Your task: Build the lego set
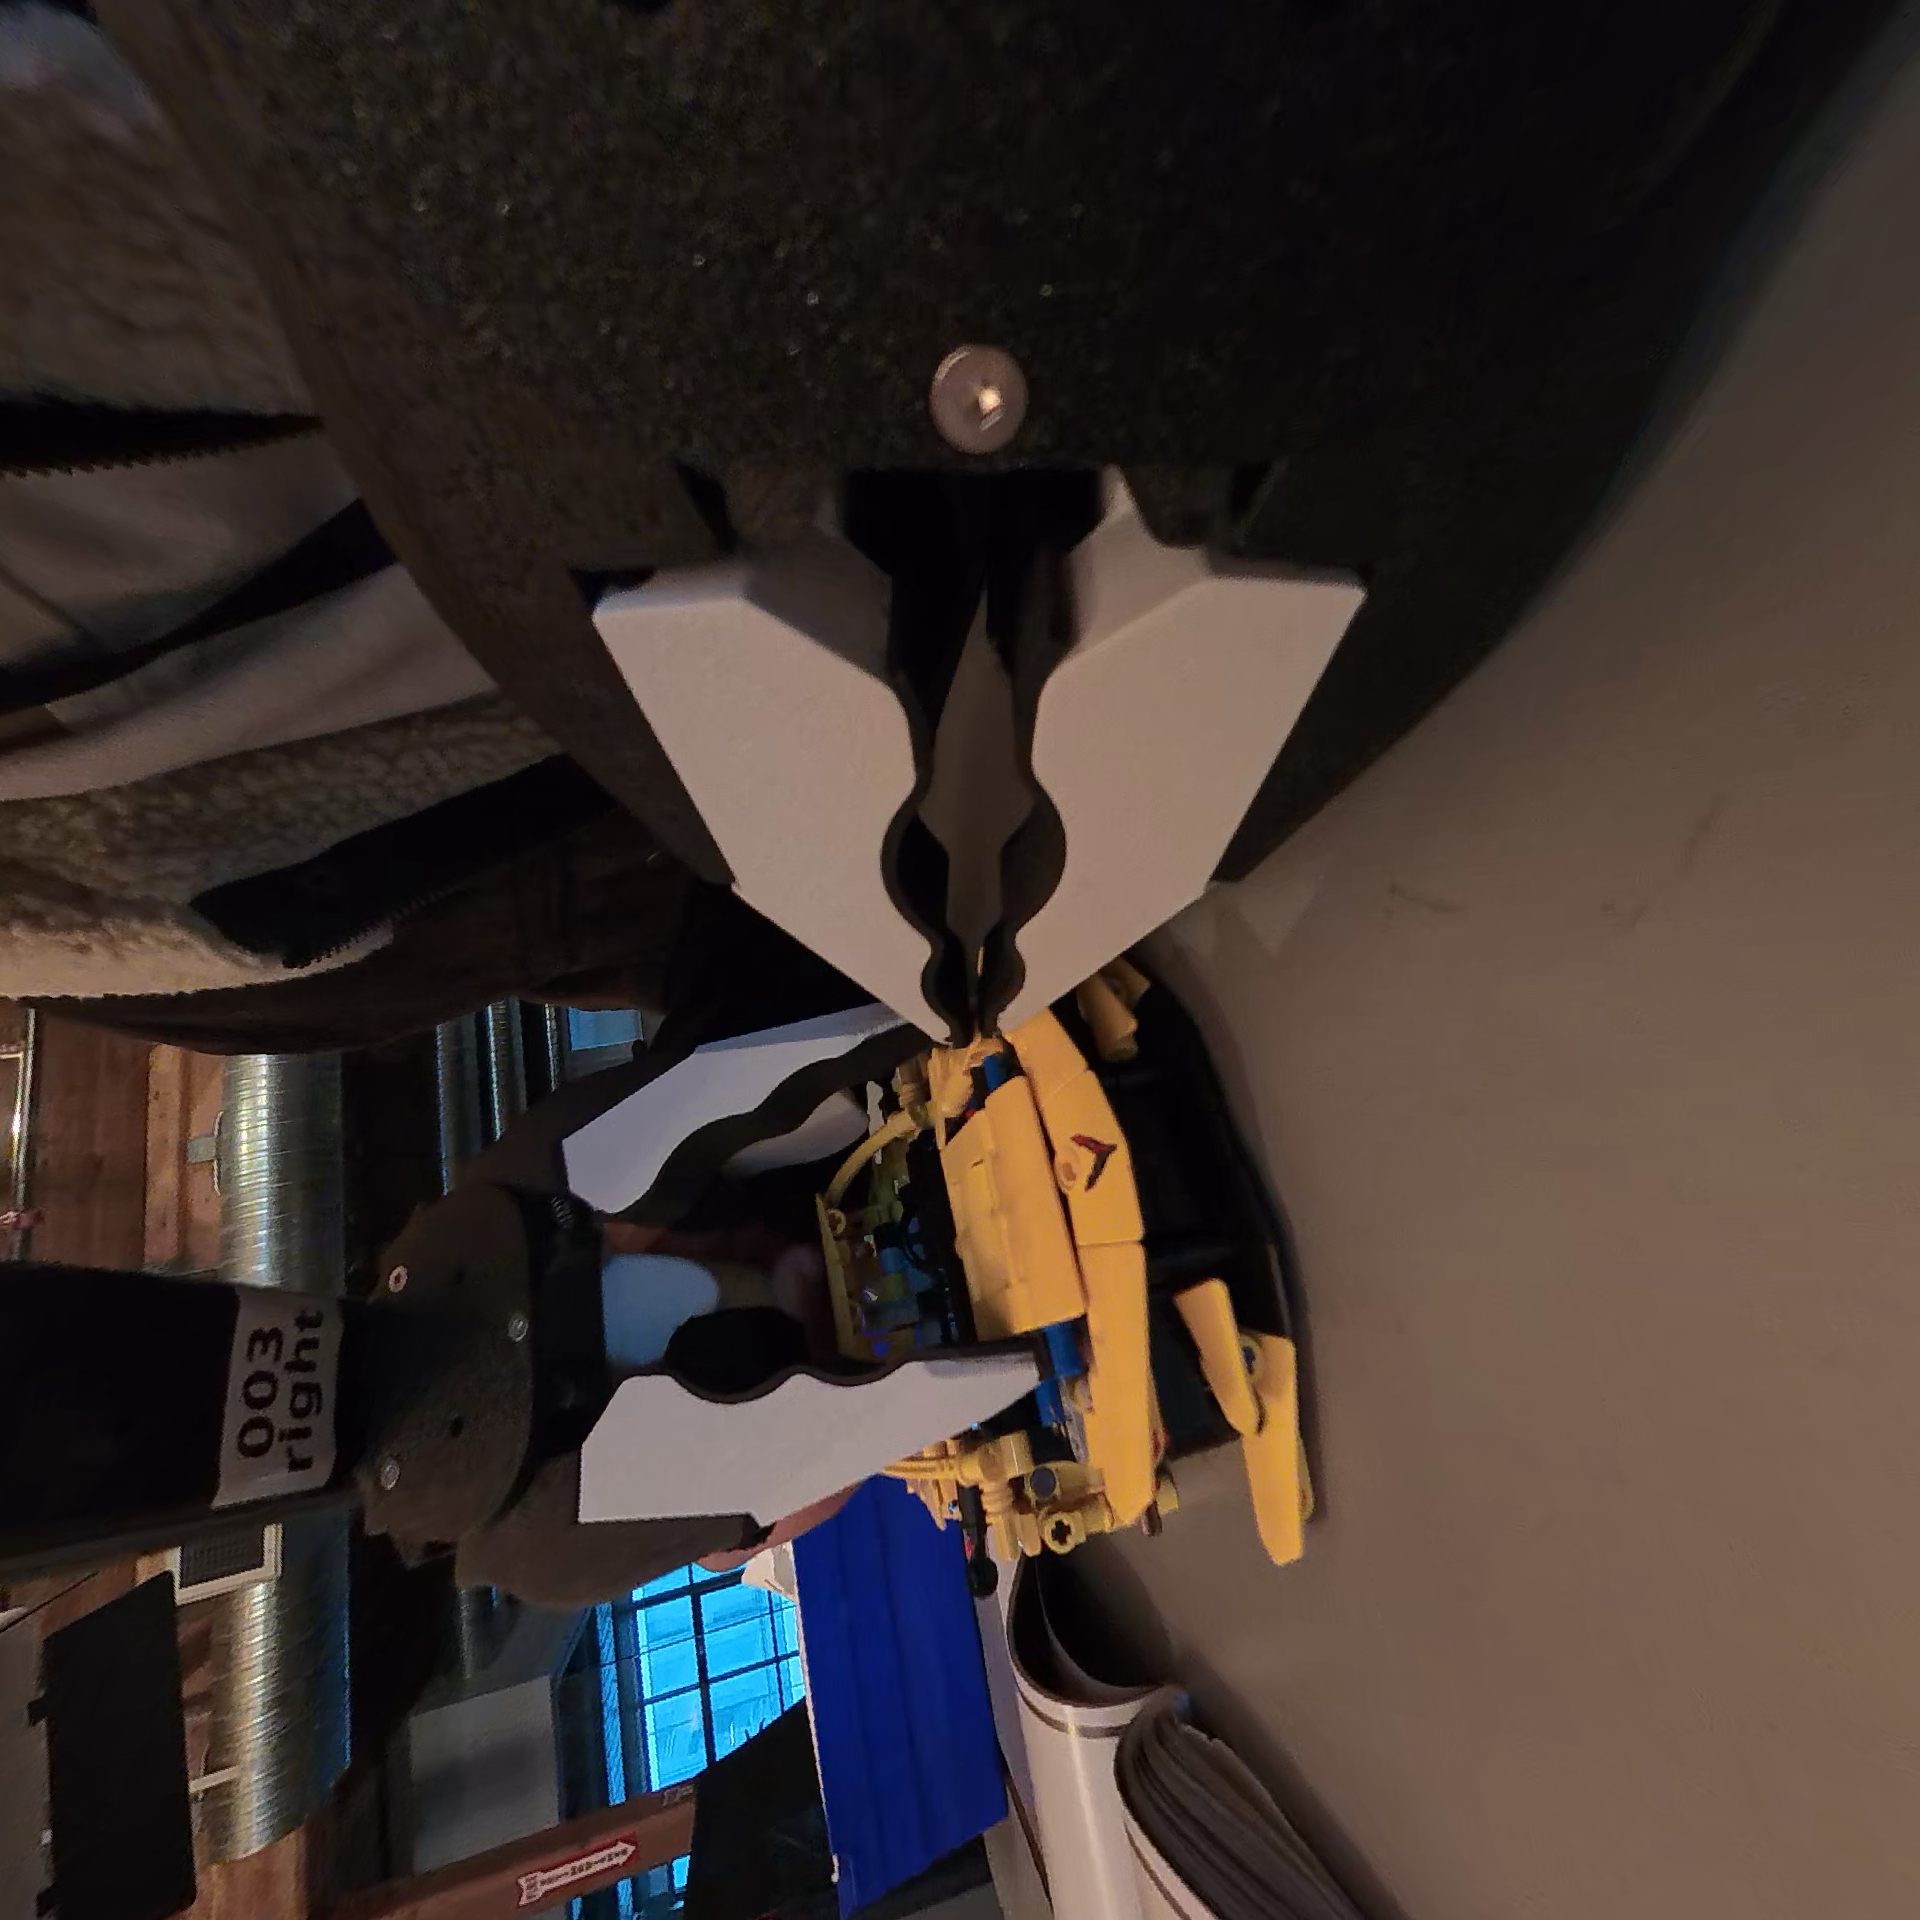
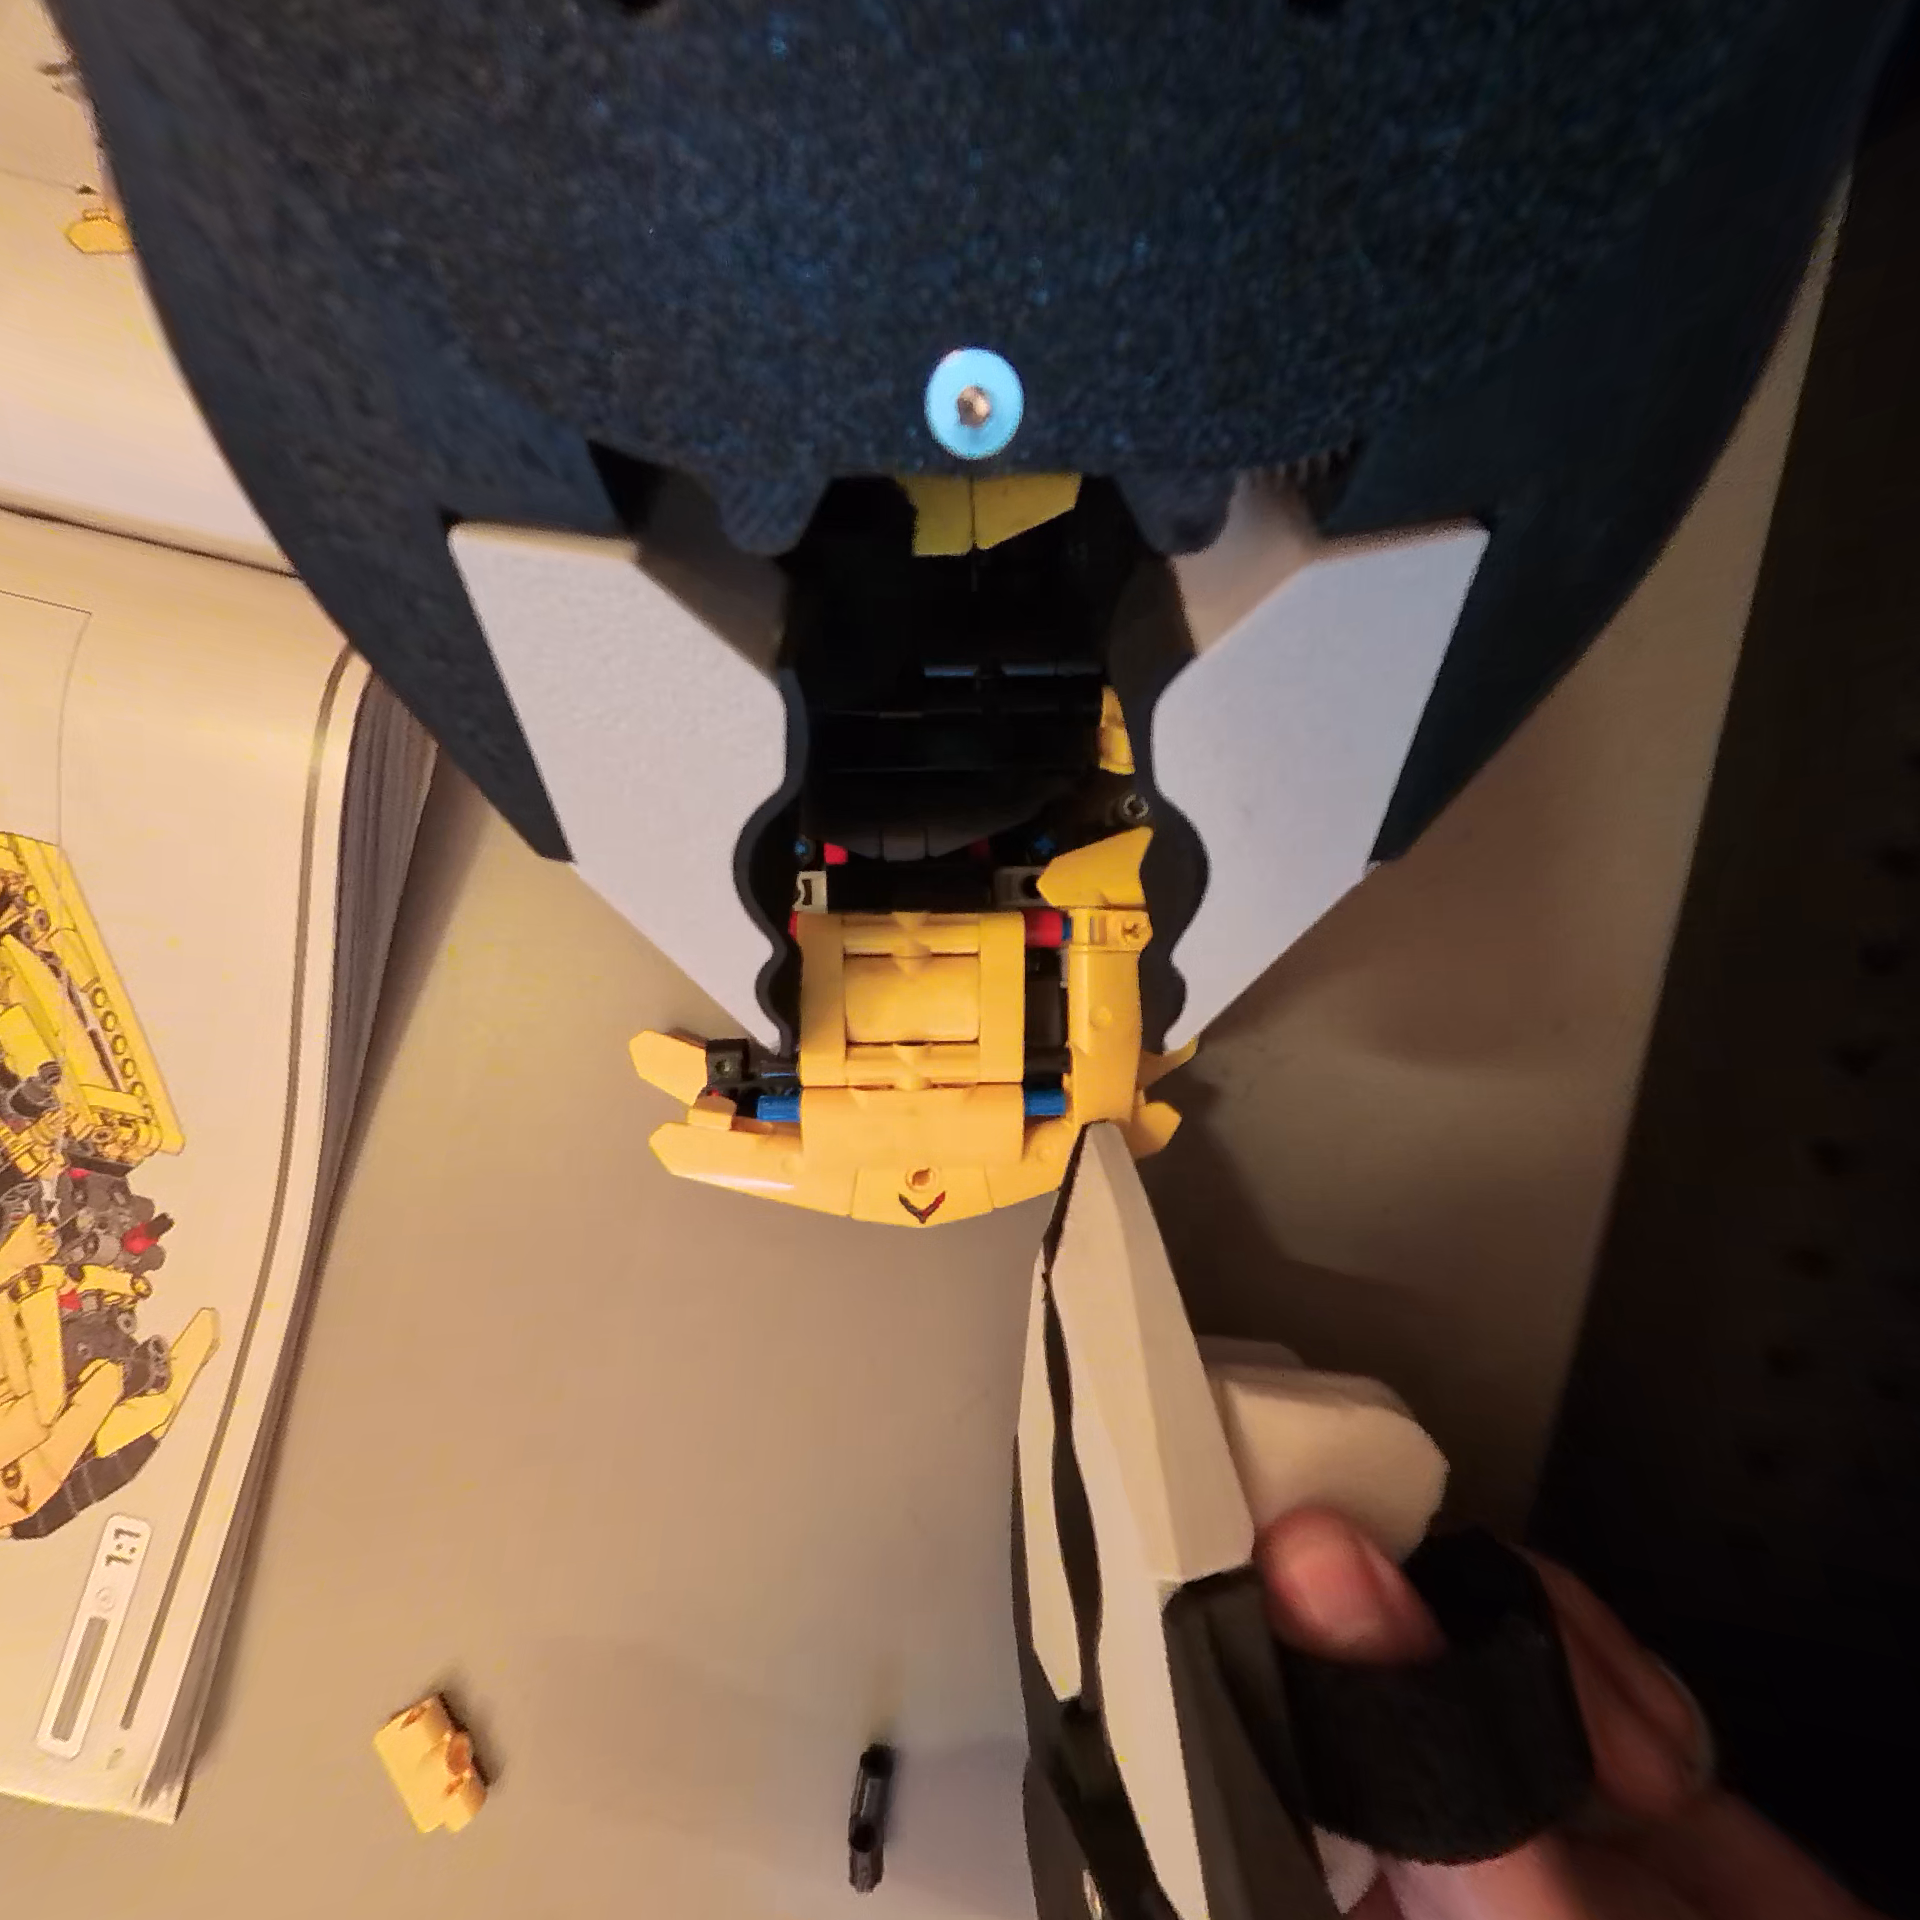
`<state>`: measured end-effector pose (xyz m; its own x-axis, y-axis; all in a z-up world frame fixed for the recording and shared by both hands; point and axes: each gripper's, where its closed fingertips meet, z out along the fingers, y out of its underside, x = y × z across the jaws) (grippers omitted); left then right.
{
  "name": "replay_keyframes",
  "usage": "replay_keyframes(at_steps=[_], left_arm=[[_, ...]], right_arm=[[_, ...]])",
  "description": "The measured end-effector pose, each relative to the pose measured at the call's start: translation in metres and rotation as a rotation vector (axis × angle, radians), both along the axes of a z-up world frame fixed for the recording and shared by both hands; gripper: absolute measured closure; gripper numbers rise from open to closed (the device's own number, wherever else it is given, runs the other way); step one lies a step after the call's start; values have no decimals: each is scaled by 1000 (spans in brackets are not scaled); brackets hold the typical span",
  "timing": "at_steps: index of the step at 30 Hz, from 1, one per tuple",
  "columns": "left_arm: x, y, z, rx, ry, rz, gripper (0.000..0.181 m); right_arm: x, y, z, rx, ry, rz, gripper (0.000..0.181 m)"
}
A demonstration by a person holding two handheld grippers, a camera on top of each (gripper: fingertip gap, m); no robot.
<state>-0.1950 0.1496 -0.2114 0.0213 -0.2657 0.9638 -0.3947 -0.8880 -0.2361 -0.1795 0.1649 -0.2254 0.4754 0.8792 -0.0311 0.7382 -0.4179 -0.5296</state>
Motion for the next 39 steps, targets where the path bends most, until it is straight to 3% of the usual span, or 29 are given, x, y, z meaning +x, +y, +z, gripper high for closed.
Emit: replay_keyframes(at_steps=[24,34,39], left_arm=[[0,0,0,28,1,4,181],[1,3,1,24,-3,20,181],[0,4,0,14,-2,30,181]], right_arm=[[2,-1,-1,63,-46,33,118],[-3,0,1,-47,-4,-18,107],[-1,6,0,-21,-11,-52,118]])
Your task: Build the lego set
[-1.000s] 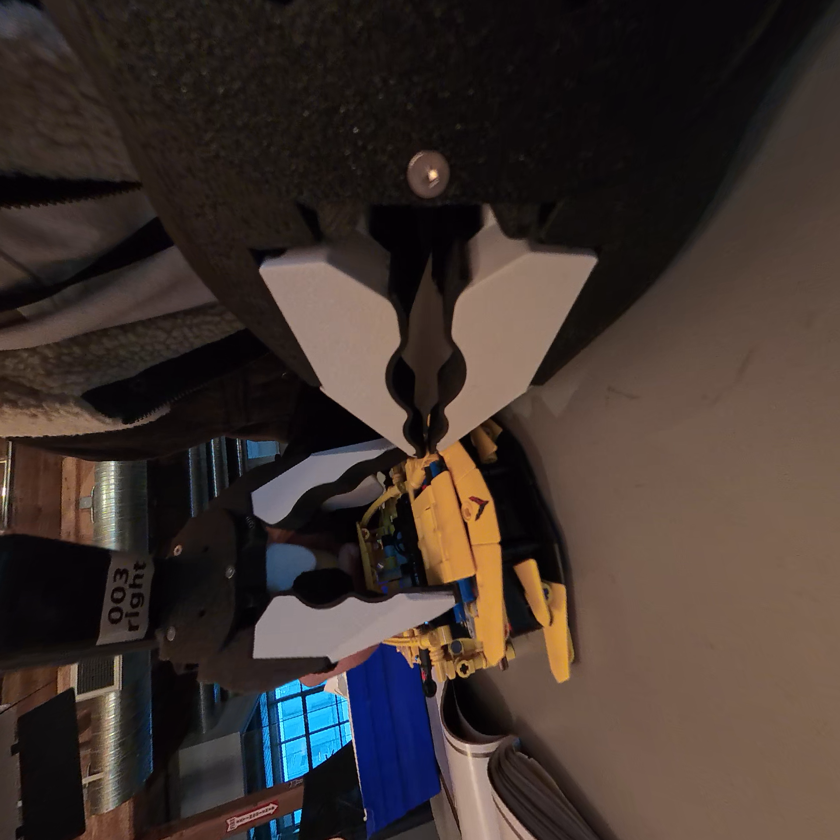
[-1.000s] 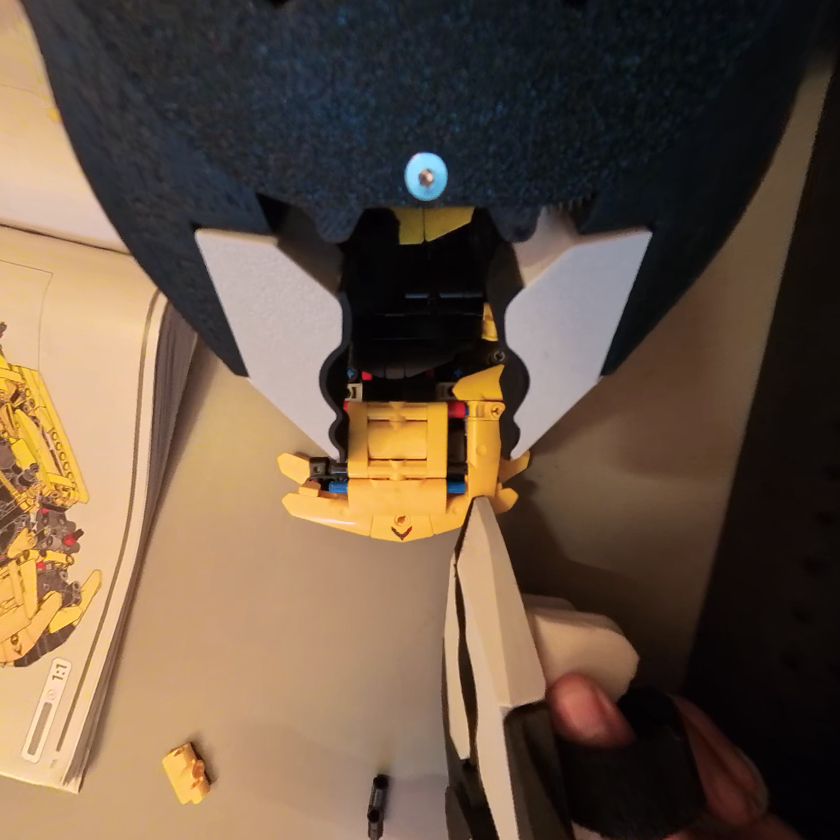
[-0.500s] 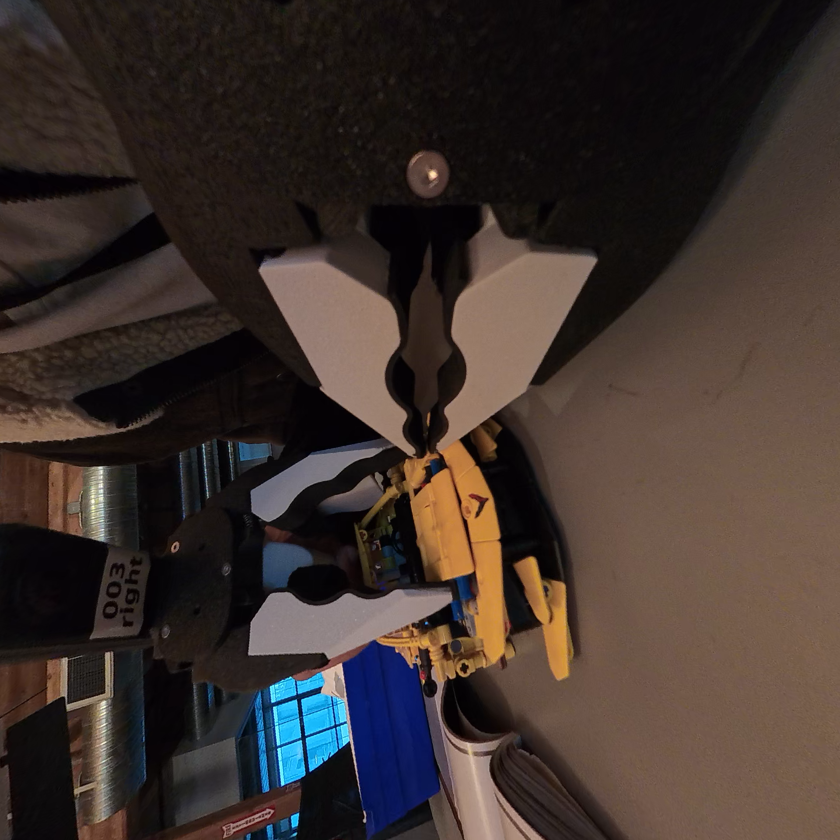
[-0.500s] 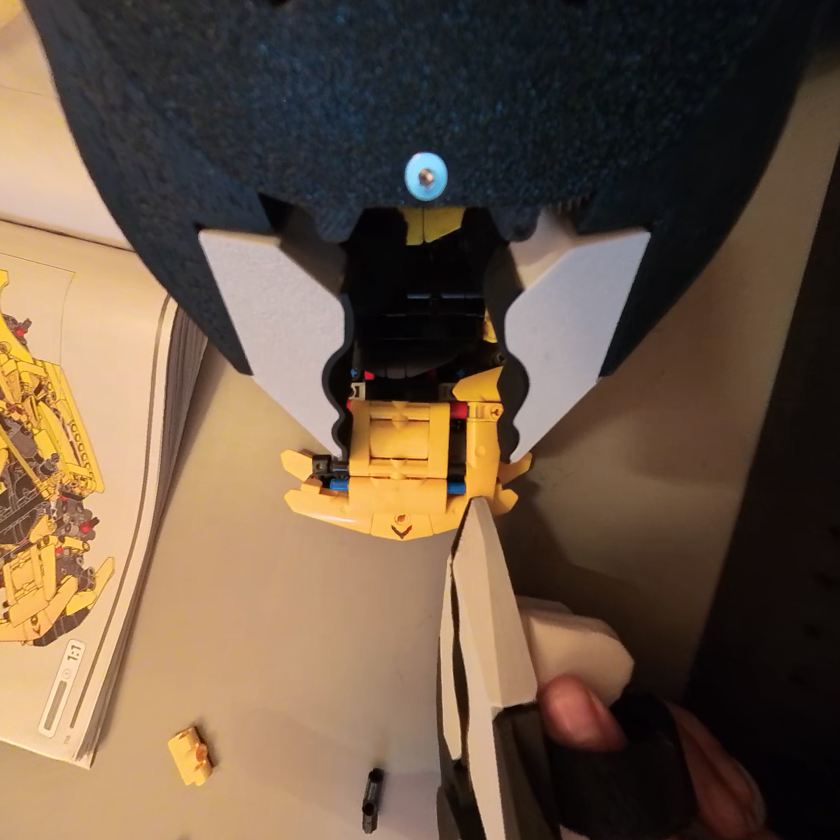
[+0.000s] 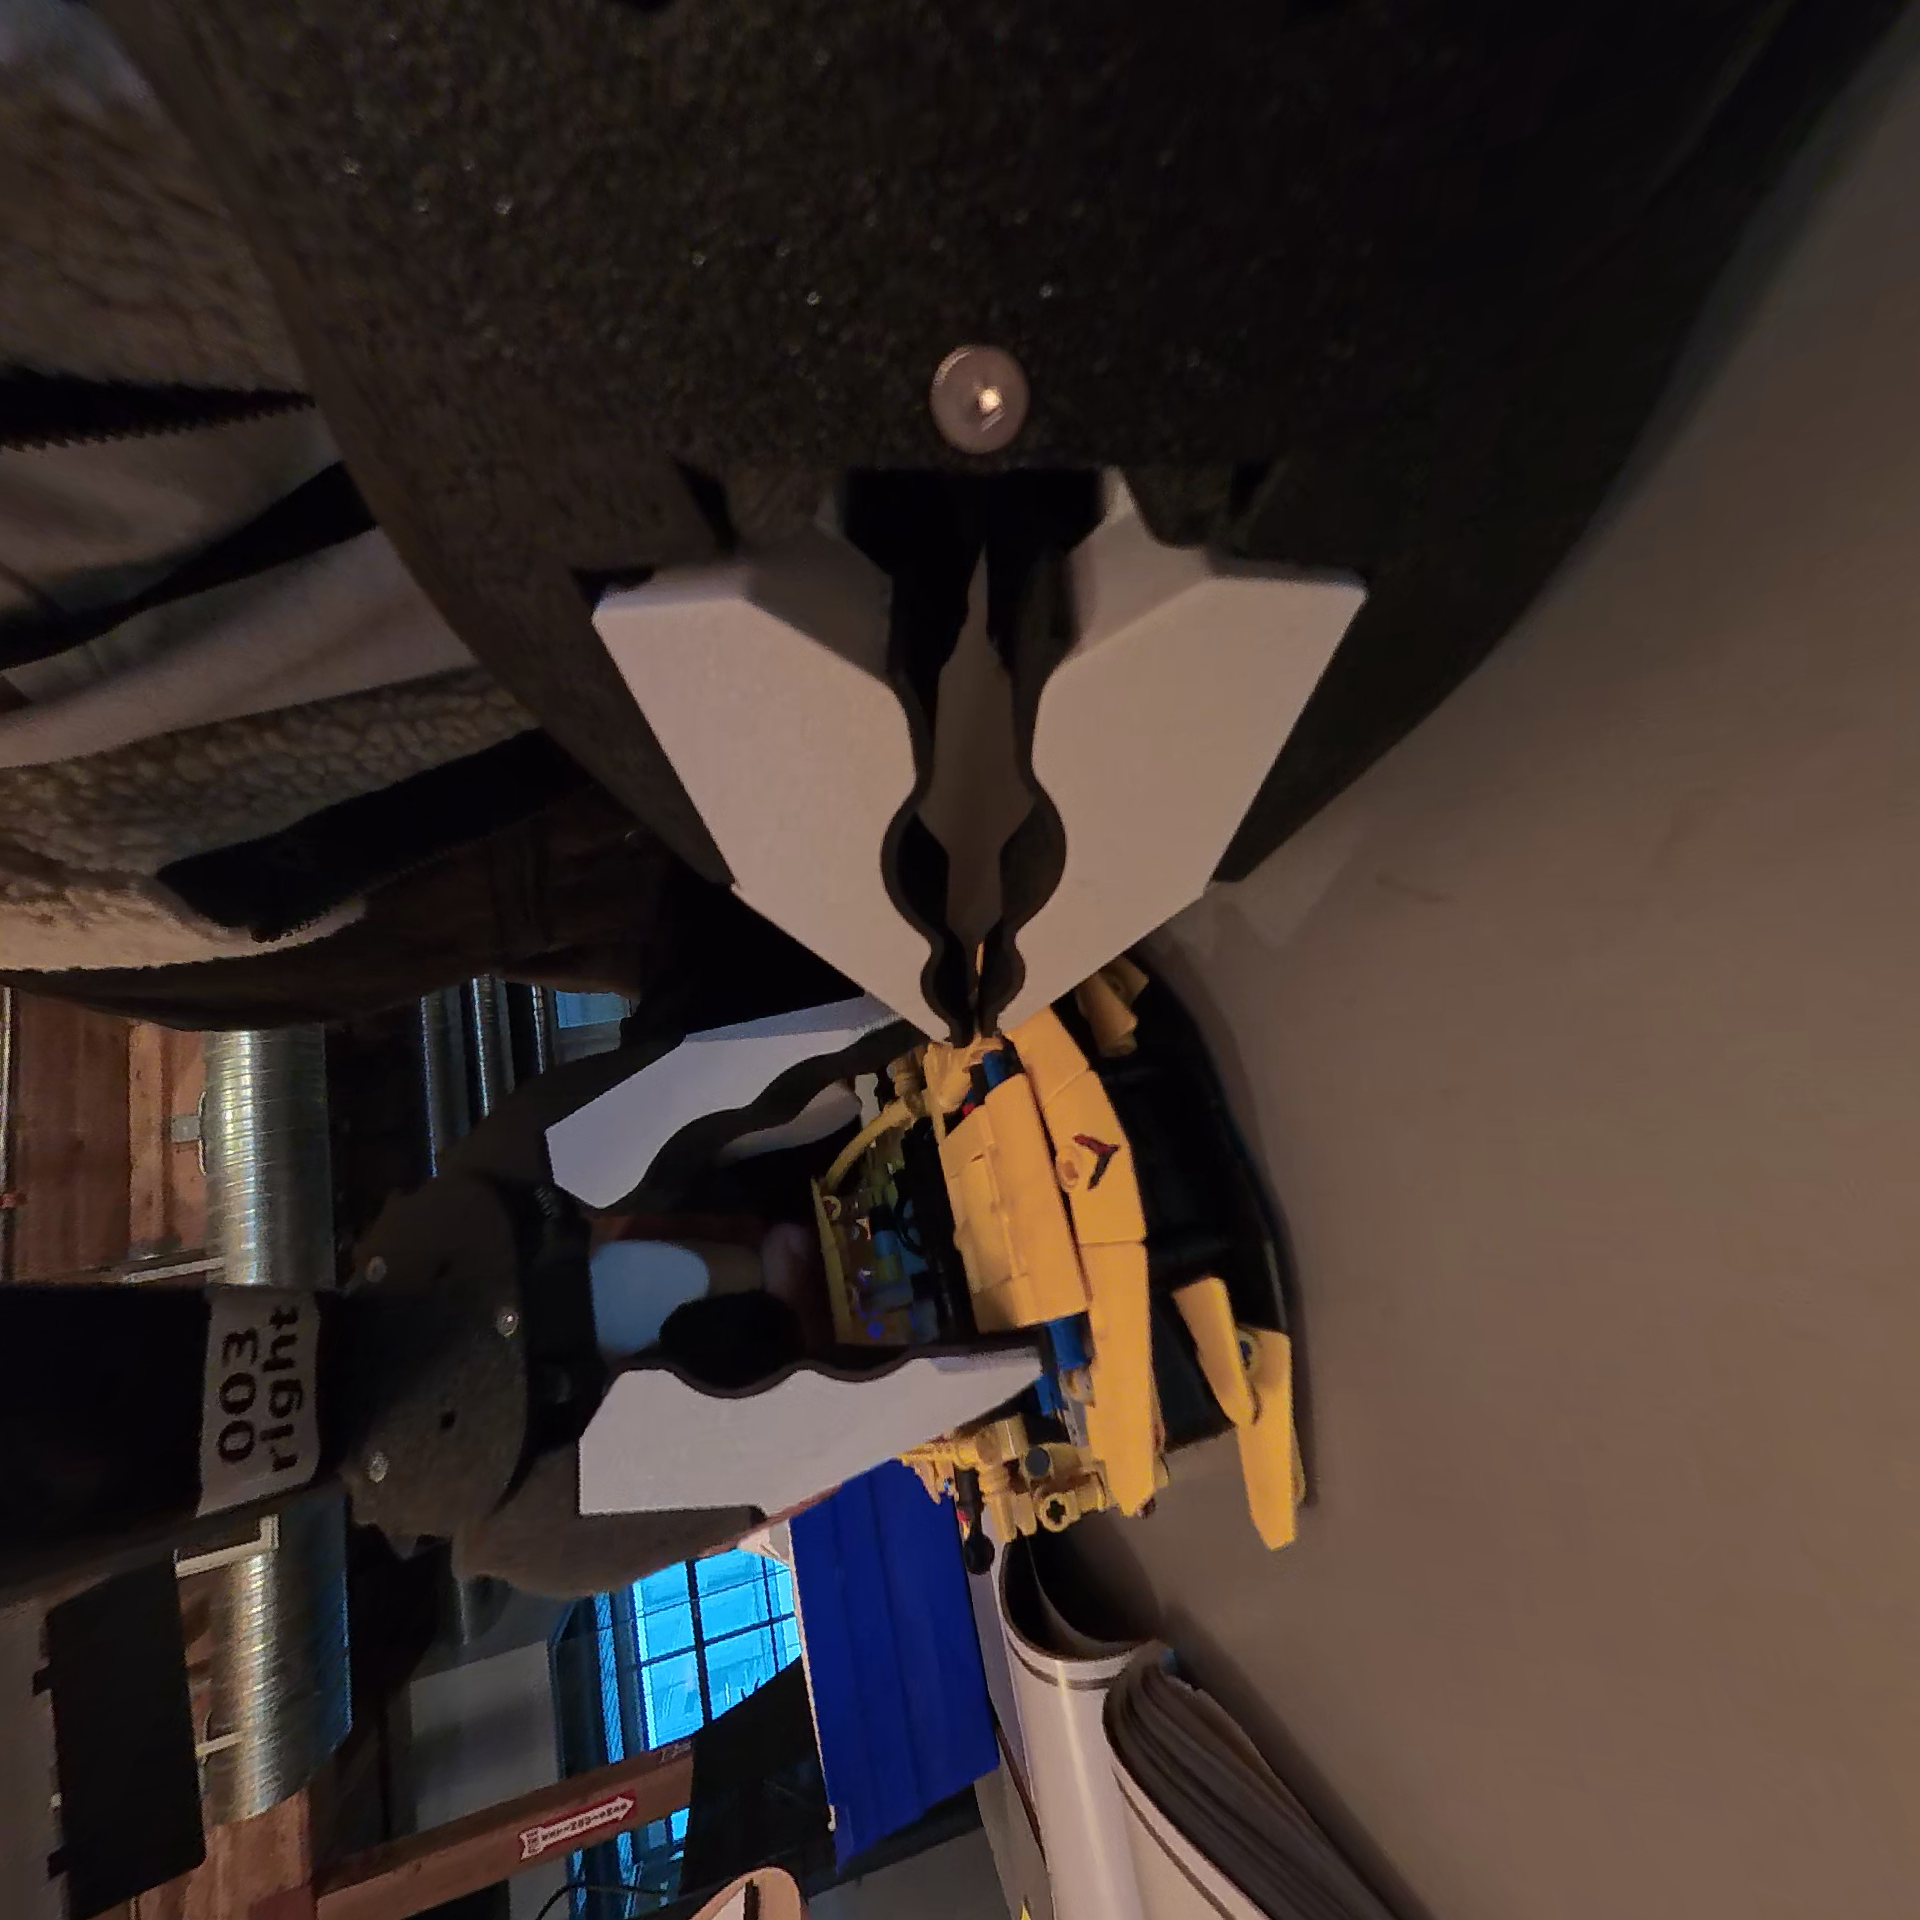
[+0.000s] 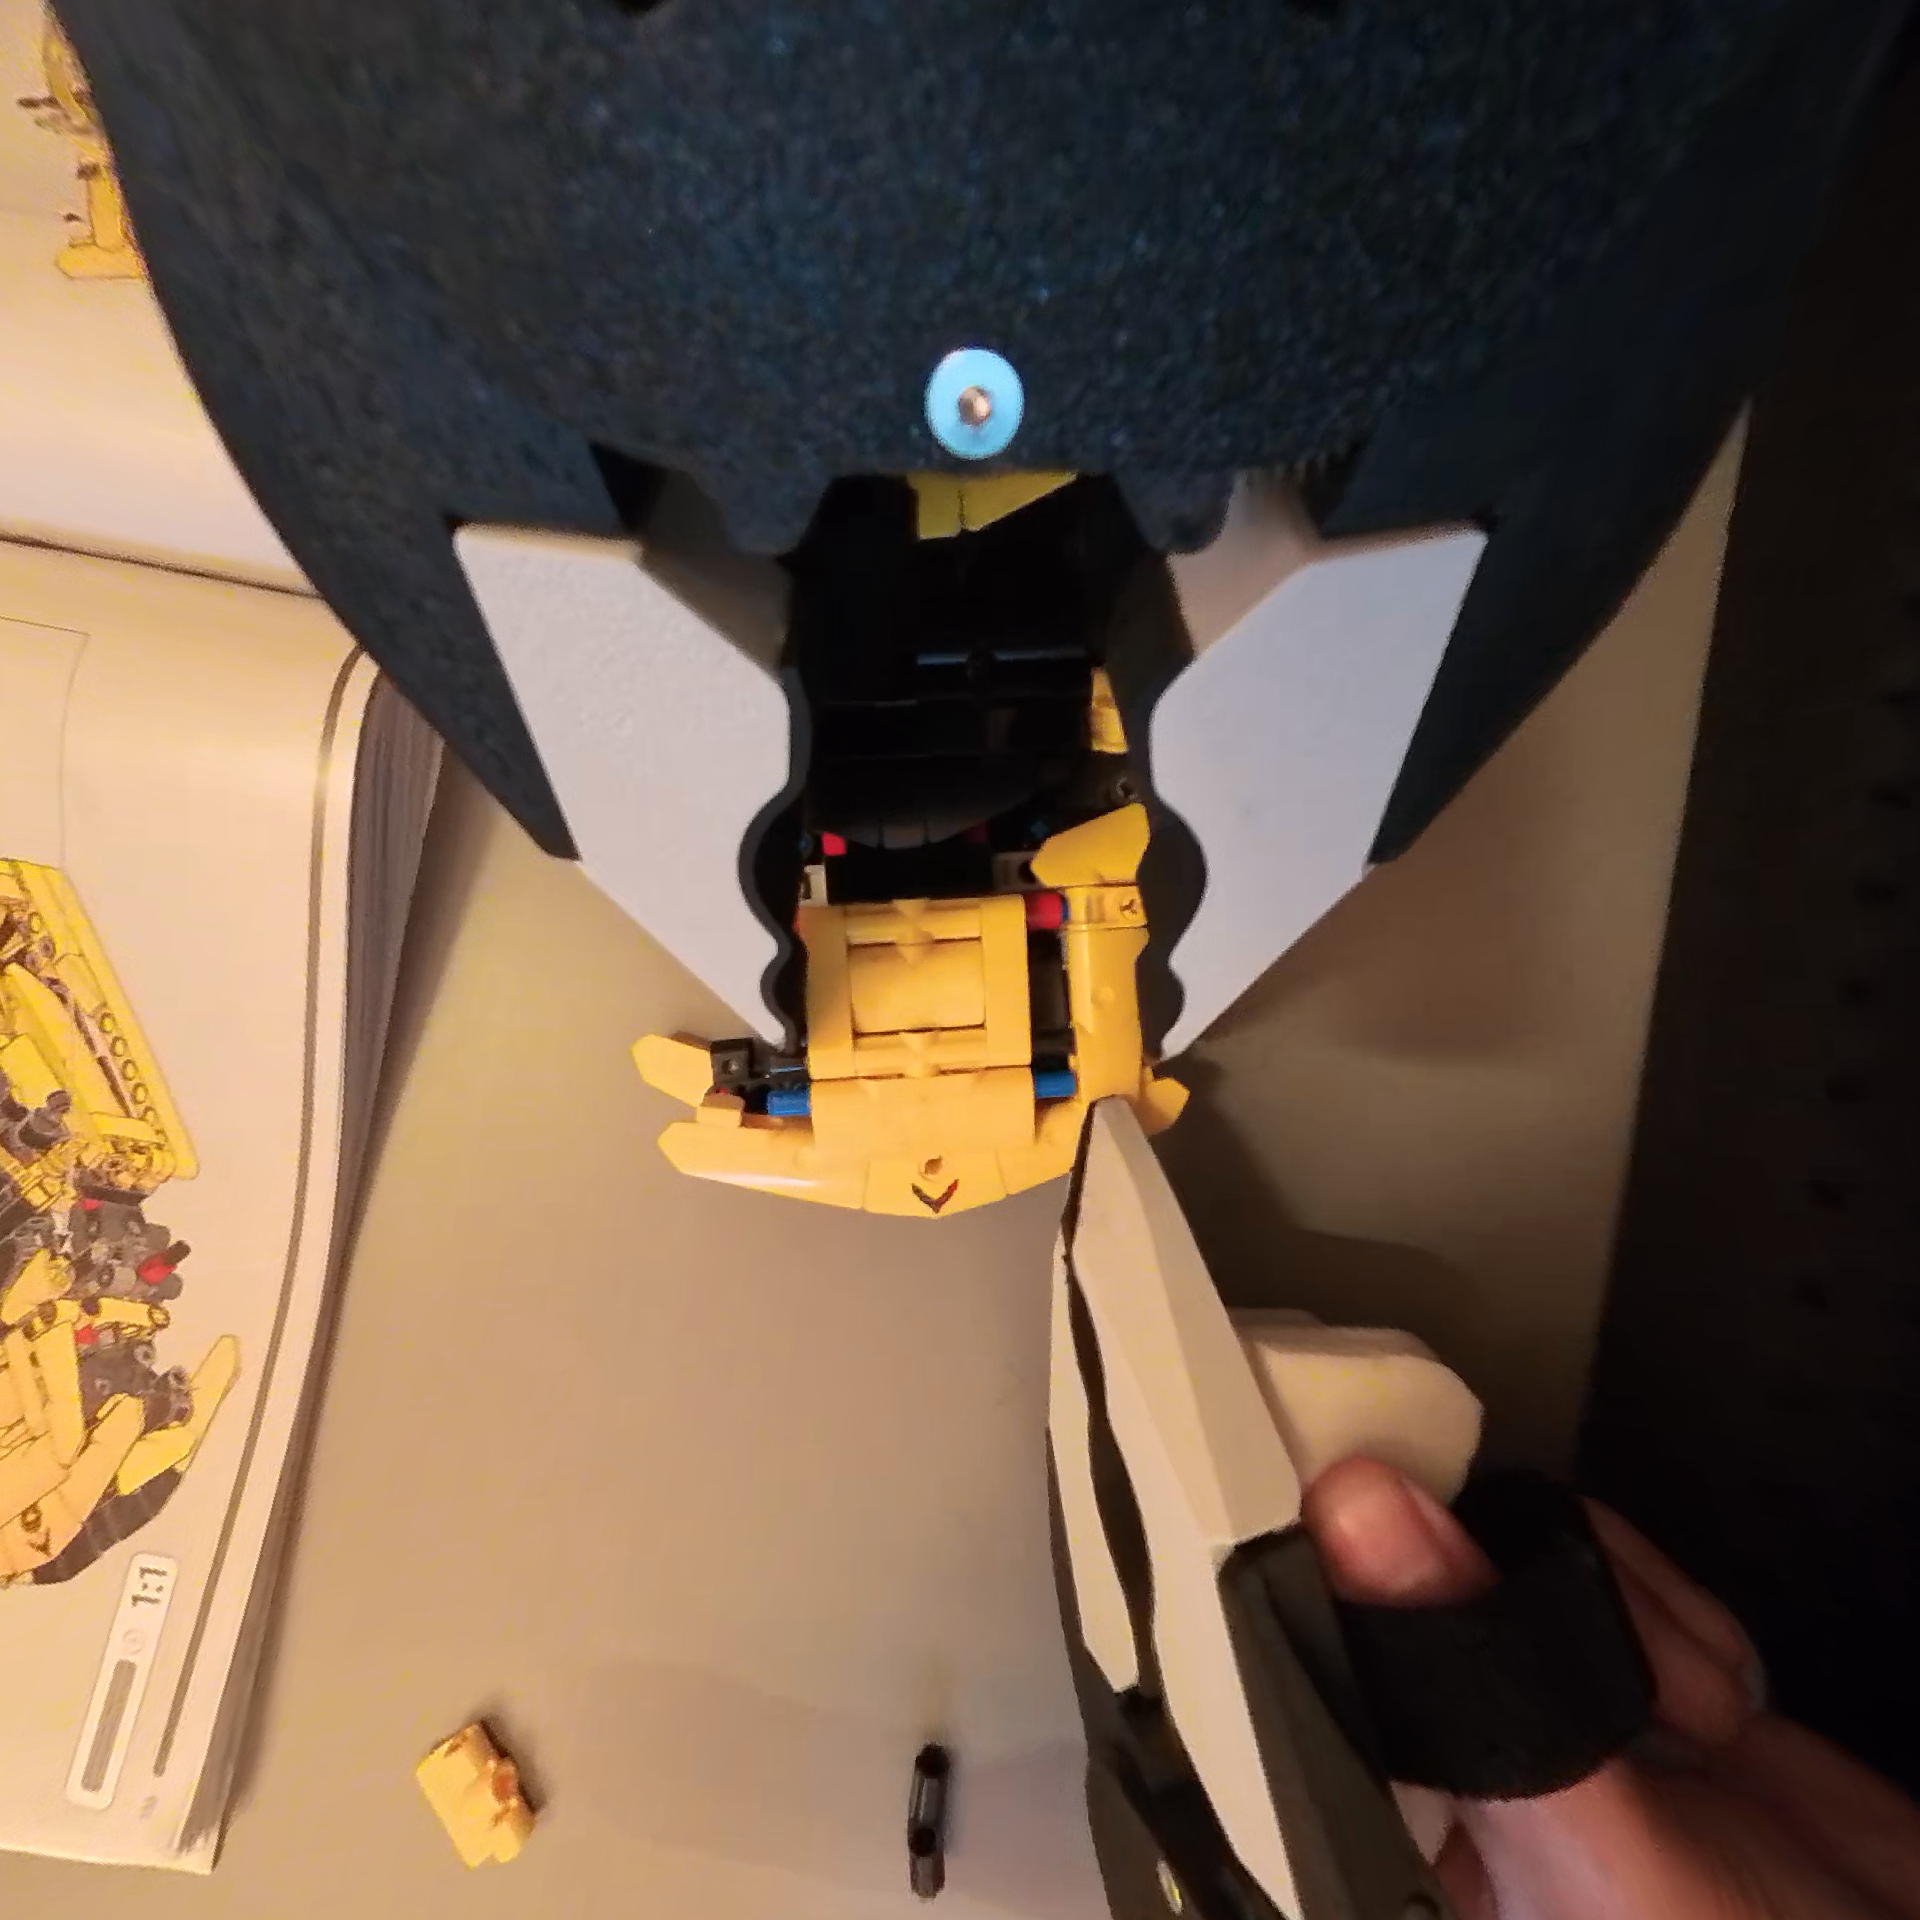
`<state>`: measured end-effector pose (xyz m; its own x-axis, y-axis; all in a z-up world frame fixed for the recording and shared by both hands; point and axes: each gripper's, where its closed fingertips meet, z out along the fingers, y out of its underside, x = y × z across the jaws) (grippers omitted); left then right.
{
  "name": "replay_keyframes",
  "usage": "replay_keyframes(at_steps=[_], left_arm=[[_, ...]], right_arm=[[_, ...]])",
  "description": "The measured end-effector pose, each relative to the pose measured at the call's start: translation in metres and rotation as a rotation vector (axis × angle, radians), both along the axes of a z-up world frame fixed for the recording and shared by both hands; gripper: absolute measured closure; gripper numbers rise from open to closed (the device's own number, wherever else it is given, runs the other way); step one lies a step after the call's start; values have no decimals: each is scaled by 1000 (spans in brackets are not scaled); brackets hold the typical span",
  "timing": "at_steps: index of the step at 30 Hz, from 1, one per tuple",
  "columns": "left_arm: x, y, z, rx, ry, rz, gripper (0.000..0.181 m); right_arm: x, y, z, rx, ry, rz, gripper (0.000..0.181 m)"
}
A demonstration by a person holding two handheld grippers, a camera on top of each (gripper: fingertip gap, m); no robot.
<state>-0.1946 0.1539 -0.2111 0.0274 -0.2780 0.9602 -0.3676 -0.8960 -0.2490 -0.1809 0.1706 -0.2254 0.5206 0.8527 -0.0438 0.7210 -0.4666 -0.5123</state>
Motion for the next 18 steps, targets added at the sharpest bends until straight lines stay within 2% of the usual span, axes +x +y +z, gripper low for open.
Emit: replay_keyframes(at_steps=[10,18], left_arm=[[0,-1,0,6,0,-8,181],[1,-1,0,250,3,-50,179]], right_arm=[[0,-2,2,8,27,29,122],[0,-3,2,-56,68,-9,122]])
